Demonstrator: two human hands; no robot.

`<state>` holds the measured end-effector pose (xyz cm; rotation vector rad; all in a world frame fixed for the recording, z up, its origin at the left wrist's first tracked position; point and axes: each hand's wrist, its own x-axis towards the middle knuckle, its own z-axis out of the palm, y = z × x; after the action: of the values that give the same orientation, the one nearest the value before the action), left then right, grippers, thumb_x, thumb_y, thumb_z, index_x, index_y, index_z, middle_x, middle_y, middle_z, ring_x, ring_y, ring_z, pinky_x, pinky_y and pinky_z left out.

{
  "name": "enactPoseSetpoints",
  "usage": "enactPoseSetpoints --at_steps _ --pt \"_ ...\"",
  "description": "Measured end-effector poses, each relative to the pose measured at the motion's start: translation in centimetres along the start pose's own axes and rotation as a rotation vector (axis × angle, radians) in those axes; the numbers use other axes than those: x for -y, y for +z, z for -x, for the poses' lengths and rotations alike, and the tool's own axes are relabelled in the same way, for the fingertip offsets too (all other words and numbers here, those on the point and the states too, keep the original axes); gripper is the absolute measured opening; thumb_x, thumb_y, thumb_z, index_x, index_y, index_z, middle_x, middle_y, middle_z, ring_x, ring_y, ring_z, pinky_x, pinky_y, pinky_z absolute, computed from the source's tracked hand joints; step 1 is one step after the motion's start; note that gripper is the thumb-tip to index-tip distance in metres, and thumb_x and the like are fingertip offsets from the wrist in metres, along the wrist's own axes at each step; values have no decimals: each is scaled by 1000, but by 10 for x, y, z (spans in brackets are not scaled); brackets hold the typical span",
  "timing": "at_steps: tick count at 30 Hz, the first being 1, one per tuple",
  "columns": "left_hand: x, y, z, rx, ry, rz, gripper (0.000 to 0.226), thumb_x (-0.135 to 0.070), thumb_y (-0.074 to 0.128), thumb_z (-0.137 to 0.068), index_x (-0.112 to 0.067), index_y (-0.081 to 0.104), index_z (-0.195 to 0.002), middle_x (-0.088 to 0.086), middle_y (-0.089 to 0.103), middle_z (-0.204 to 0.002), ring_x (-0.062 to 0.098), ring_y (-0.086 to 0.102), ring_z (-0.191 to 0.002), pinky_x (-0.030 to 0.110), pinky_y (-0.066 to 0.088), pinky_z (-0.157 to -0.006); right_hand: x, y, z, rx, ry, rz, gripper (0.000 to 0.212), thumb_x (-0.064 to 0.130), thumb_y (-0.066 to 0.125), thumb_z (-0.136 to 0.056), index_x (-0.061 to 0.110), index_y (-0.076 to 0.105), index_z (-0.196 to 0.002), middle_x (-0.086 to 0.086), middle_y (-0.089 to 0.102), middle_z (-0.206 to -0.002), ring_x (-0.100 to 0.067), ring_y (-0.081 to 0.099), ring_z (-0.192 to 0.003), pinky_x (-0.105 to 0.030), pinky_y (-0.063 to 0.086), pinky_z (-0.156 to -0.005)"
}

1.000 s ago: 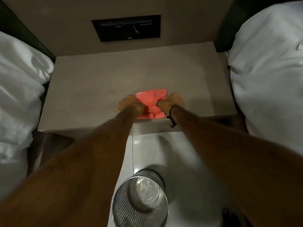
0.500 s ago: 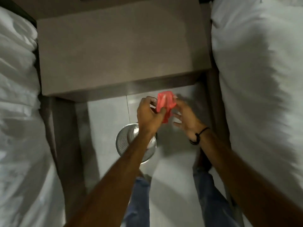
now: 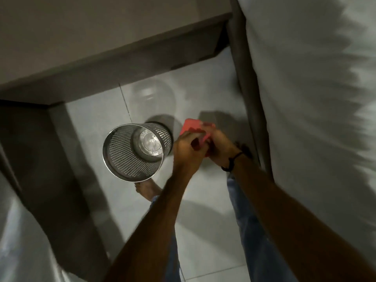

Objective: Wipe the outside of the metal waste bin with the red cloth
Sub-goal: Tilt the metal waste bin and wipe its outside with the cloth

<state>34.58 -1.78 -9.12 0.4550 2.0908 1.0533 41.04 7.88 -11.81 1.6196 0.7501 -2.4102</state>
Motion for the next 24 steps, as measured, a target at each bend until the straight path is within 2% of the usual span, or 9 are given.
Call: enactPoseSetpoints --at_steps 2,4,6,9,13,16,20,22,24 --pt "14 -9 0 -9 -49 43 17 -12 68 -86 -8 81 -96 3 77 -87 28 74 -83 32 60 -78 -11 -11 -6 -18 31 -47 40 33 49 -102 10 69 -128 -12 71 -115 -29 67 -101 -42 55 -85" --pt "36 -26 -2 -240 -130 0 18 -9 66 -90 -3 77 -102 10 76 -96 32 73 -92 29 59 -86 -19 -18 -12 -50 55 -102 34 25 43 -106 9 64 -127 -13 69 -118 -27 69 -96 -41 59 -74" --pt "57 -45 -5 -392 -277 -120 31 -10 61 -96 3 67 -122 22 72 -118 37 68 -108 45 57 -96 -26 -22 -17 -98 66 -103 30 22 45 -106 11 64 -126 -15 69 -126 -30 69 -102 -43 59 -76" --pt "75 -56 -13 -135 -460 -180 39 -18 49 -105 6 55 -136 28 66 -129 42 62 -121 50 51 -105 -36 -26 -23 -148 100 -84 43 22 46 -106 6 52 -146 -19 59 -147 -34 60 -127 -49 50 -104" --pt "78 -56 -28 3 -423 -297 26 -6 44 -104 15 60 -108 35 67 -105 40 66 -101 56 52 -95 -45 -26 -25 -188 85 2 46 23 50 -105 7 51 -148 -15 59 -149 -27 61 -125 -42 49 -108" --pt "70 -66 -29 4 -442 -147 19 0 45 -101 10 60 -96 32 62 -91 27 56 -84 51 54 -82 -49 -17 -24 -226 38 87 42 21 55 -104 9 55 -145 -16 62 -145 -28 63 -124 -42 51 -107" --pt "63 -113 -28 -60 -575 172 38 -14 54 -99 -37 77 -78 -24 76 -70 -3 73 -64 12 54 -50 -46 10 -20 -268 -75 278 37 16 58 -102 15 60 -139 -16 66 -140 -29 65 -118 -40 57 -91" --pt "67 -137 -29 -91 -709 349 28 -23 59 -99 -41 76 -85 -22 78 -77 6 76 -79 21 55 -49 -47 28 -19 -243 -169 368 42 10 56 -102 8 55 -144 -19 61 -144 -33 61 -126 -44 54 -103" --pt "72 -154 -31 -90 -782 487 17 -28 57 -100 -31 69 -113 -9 76 -98 17 71 -99 31 55 -61 -50 49 -14 -209 -292 480 48 8 56 -102 4 48 -150 -19 57 -149 -32 56 -134 -35 45 -112"
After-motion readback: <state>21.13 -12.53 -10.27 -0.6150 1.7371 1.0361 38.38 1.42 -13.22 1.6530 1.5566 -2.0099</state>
